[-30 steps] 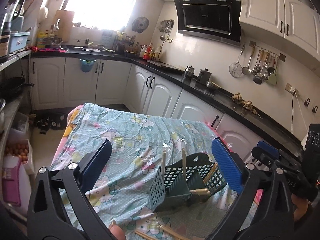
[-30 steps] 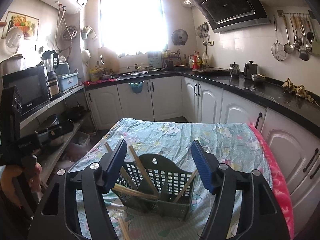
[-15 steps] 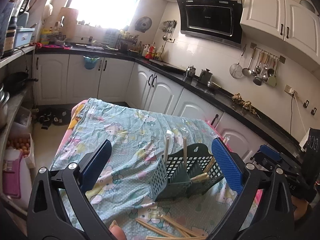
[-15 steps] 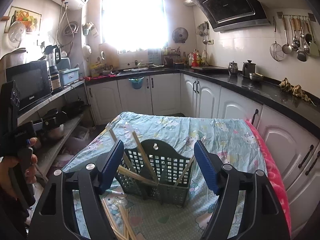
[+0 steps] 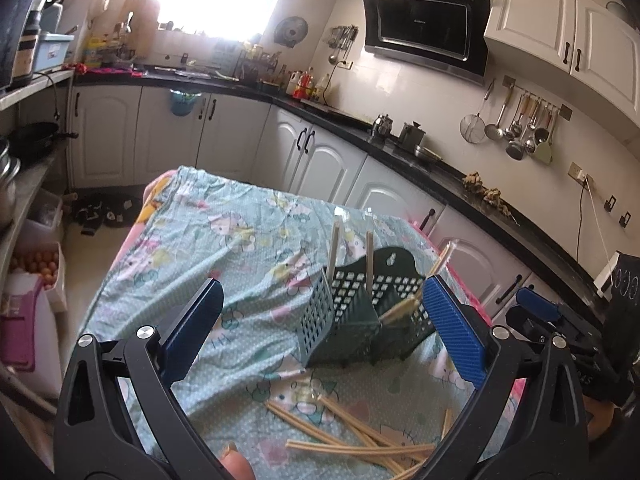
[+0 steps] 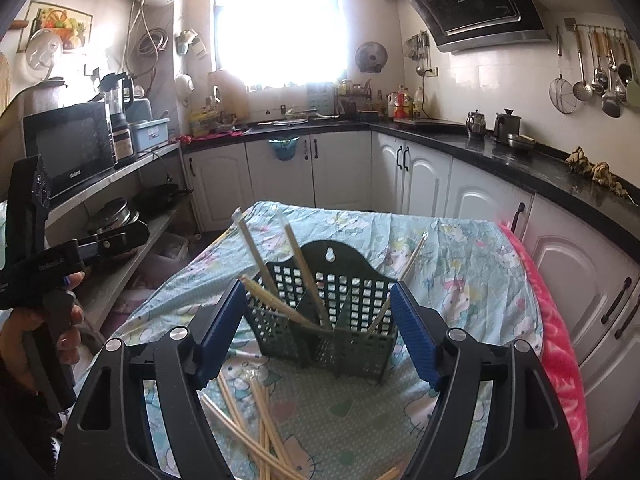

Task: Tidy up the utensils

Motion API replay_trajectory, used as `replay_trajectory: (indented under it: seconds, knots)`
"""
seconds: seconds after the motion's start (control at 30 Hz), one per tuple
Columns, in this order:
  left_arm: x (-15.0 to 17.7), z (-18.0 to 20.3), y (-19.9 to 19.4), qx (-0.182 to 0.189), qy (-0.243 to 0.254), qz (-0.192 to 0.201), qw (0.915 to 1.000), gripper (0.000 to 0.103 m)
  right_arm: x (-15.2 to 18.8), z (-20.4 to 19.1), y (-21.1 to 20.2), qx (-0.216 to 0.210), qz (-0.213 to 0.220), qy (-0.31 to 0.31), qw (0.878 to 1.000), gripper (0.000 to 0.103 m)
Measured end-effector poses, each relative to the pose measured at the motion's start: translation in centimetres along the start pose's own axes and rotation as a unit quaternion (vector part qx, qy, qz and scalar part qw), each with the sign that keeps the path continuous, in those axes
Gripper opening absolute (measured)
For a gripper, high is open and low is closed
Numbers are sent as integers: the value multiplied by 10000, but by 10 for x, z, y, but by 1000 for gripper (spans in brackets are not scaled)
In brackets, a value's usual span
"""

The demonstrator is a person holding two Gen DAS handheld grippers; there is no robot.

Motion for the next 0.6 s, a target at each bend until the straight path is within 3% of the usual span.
replay_trajectory:
  seconds: [0.6]
  knots:
    - [74,-18,14,-48,-349,-788,9963,92,67,14,0,132,-708,320,9969,72]
Point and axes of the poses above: each gripper's, at about its wrist camera, not at the fingertips, and y roughly the way its jaws point, z to its right, x to its underside, the point moved 4 cm from there along y, roughly the way its jaws point, and after that the axes turned 3 degrees about -z, right-handed, at the moved point
